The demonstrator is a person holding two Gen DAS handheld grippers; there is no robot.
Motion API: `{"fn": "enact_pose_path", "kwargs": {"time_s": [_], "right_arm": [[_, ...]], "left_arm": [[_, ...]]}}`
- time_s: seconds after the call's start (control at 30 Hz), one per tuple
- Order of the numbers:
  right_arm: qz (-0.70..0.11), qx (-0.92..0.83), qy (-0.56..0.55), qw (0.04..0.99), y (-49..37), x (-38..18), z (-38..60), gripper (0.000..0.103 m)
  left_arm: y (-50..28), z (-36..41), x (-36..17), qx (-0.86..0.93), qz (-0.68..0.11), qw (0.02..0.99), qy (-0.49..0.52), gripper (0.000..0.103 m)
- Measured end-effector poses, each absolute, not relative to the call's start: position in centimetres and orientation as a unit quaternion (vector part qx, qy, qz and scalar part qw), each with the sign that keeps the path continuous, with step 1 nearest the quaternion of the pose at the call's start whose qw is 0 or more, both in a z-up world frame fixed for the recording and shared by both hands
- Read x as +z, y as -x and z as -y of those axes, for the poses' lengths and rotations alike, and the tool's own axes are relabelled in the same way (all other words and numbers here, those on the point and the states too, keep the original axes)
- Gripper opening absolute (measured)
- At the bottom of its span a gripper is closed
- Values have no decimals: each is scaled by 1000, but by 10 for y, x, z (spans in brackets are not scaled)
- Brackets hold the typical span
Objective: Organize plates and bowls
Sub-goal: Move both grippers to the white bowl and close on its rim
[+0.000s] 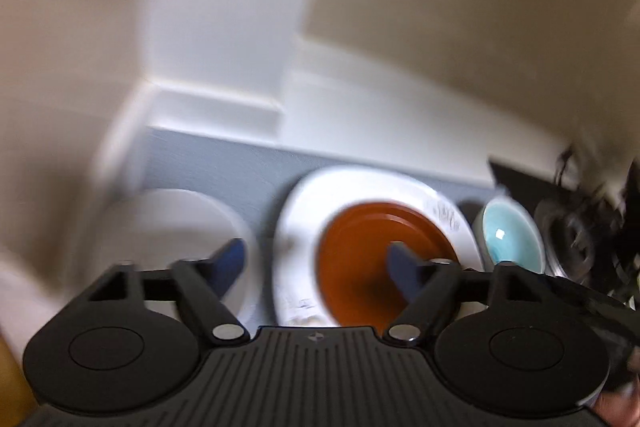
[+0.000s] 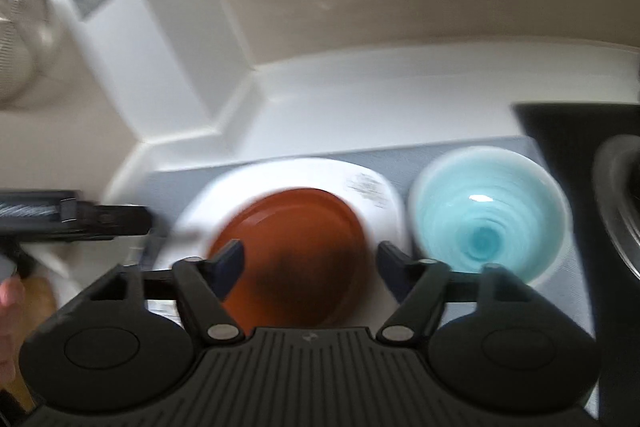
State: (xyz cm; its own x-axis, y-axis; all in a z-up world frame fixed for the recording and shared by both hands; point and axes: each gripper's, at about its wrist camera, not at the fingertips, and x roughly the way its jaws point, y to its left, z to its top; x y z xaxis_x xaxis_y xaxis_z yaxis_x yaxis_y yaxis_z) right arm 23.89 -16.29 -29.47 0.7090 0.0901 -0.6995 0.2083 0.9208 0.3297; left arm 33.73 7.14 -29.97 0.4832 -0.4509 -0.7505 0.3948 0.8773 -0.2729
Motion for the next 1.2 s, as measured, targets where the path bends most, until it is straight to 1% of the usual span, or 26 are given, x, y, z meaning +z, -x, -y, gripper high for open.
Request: {"fn": "enact_pose_path", "kwargs": {"time_s": [0.03, 0.07, 0.13, 0.17, 0.2, 0.23, 0.27, 0.3, 0.33, 0.37, 0.43, 0.47, 0.53, 0.57, 0.63, 0.73, 0.83, 0.9, 0.97, 1.0, 1.03, 1.1, 1.2], "right_arm": [[-377, -13, -191, 906, -242, -289, 155, 89], [-376, 4, -178, 909, -246, -283, 146, 90], [-376, 34, -146, 914, -256, -275, 122, 90], [-376, 47, -128, 916, -262, -273, 109, 90], [-377, 63, -114, 917, -268, -271, 96, 89], [-380, 81, -103, 916, -275, -272, 83, 86], [-385, 95, -95, 913, -283, -274, 71, 84], [-391, 107, -90, 909, -290, -276, 61, 79], [-397, 117, -89, 906, -298, -277, 52, 71], [-402, 126, -91, 902, -305, -279, 45, 67], [-412, 140, -96, 895, -315, -283, 34, 47], [-417, 141, -94, 893, -319, -286, 30, 43], [-424, 125, -85, 893, -328, -292, 24, 19], [-429, 122, -89, 891, -333, -295, 23, 16], [-436, 118, -92, 887, -339, -301, 22, 16], [-432, 115, -76, 891, -343, -300, 18, 15], [-435, 102, -69, 892, -347, -298, 20, 16], [-437, 96, -83, 890, -346, -299, 26, 17], [-453, 98, -86, 882, -346, -306, 27, 17], [-461, 105, -85, 877, -346, -309, 24, 18], [-466, 112, -82, 874, -344, -310, 21, 22], [-465, 126, -83, 872, -339, -310, 15, 26], [-480, 139, -79, 863, -339, -317, 3, 26]], "left_arm": [[-330, -91, -295, -233, -432, 870, 42, 93], [-325, -110, -293, -217, -424, 878, 53, 94], [-324, -144, -299, -189, -429, 880, 75, 92], [-326, -157, -306, -179, -440, 876, 90, 84], [-330, -169, -314, -171, -453, 869, 105, 69], [-335, -178, -323, -162, -470, 860, 116, 63], [-339, -185, -330, -153, -484, 852, 125, 52], [-340, -190, -335, -153, -488, 849, 133, 49], [-340, -193, -338, -155, -485, 849, 138, 47], [-340, -195, -341, -154, -482, 851, 138, 44], [-342, -195, -346, -153, -483, 851, 138, 39], [-344, -196, -349, -154, -487, 848, 143, 38], [-350, -199, -358, -147, -499, 840, 155, 39], [-353, -200, -362, -147, -503, 835, 165, 39], [-357, -202, -366, -153, -507, 829, 179, 36], [-359, -203, -368, -164, -506, 826, 183, 19], [-355, -201, -365, -159, -511, 826, 178, 17], [-352, -202, -363, -161, -513, 824, 176, 17], [-346, -201, -361, -168, -517, 822, 170, 18], [-341, -204, -360, -173, -516, 822, 165, 18], [-335, -207, -360, -175, -516, 823, 162, 18], [-328, -215, -363, -173, -518, 822, 162, 18], [-329, -223, -368, -169, -522, 817, 177, 18]]}}
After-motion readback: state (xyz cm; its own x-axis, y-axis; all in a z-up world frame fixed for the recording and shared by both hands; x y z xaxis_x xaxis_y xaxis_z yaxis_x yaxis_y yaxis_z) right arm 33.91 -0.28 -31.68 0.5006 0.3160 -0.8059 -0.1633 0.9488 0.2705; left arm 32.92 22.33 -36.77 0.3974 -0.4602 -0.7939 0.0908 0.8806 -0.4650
